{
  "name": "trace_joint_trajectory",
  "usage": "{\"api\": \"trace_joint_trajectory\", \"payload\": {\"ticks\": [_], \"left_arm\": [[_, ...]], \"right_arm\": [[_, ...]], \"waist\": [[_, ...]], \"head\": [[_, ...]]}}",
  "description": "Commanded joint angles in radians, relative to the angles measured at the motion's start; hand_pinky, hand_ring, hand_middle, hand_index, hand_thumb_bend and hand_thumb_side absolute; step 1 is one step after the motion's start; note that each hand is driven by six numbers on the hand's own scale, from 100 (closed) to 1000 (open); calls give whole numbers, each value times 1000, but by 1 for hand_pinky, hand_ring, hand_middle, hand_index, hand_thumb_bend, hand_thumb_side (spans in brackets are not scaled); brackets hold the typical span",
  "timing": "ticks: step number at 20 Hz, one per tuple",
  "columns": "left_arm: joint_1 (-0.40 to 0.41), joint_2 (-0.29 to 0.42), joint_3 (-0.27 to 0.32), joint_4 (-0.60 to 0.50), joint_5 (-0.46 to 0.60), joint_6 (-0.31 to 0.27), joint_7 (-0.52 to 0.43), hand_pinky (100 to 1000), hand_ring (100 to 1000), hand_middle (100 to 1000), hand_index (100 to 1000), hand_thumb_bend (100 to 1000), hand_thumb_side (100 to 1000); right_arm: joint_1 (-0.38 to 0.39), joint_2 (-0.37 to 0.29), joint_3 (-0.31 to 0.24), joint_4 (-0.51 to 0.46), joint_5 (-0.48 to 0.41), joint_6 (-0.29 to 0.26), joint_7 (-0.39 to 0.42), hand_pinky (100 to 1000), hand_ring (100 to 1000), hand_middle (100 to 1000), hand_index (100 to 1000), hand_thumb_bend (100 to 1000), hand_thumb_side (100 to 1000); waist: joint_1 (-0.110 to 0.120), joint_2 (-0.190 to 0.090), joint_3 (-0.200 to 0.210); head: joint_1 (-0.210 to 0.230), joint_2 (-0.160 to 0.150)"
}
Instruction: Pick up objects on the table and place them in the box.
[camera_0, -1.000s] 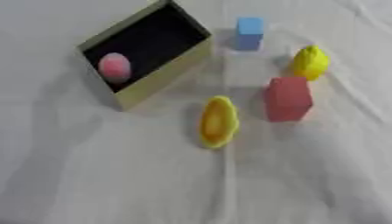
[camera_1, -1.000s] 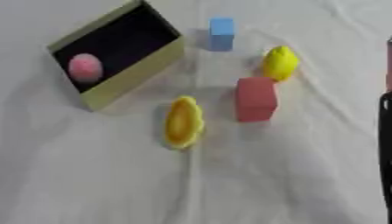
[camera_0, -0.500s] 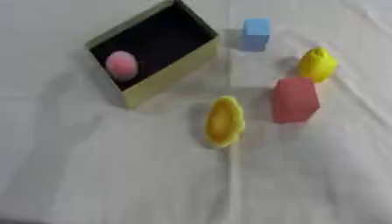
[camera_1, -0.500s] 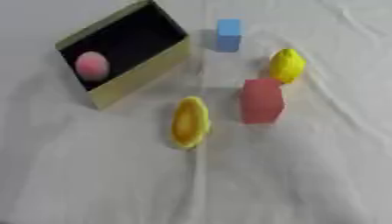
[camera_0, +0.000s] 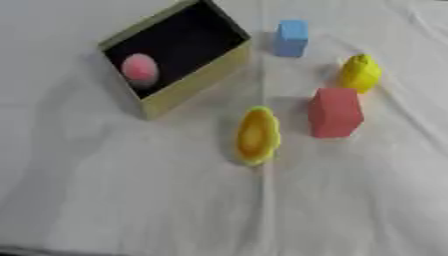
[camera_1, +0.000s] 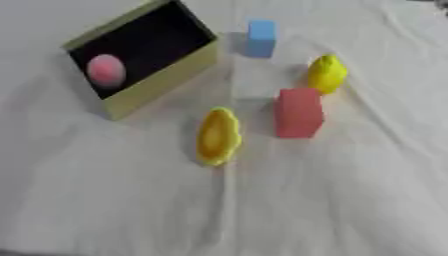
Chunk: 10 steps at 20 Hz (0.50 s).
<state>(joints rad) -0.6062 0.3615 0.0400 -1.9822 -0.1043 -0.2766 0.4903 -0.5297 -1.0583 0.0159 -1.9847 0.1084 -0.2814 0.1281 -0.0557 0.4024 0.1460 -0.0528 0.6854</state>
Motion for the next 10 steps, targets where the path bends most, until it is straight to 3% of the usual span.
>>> {"api": "trace_joint_trajectory", "payload": {"ticks": [1,4,10], "left_arm": [[-5,30,3,-18,-4,1,3,697,759,648,810,552,509],[-6,30,2,-18,-4,0,4,697,760,648,810,552,509],[-4,31,-3,-18,-3,1,0,696,760,647,809,551,511]], "right_arm": [[9,-113,27,-15,58,-14,30,850,847,817,852,100,696],[21,-154,61,-15,89,-19,59,850,851,826,860,100,698],[9,-206,120,-15,106,-28,135,853,861,839,871,183,662]], "waist": [[-1,-29,-1],[-5,-30,4],[-10,-30,9]], "head": [[4,0],[3,-5],[-3,-3]]}}
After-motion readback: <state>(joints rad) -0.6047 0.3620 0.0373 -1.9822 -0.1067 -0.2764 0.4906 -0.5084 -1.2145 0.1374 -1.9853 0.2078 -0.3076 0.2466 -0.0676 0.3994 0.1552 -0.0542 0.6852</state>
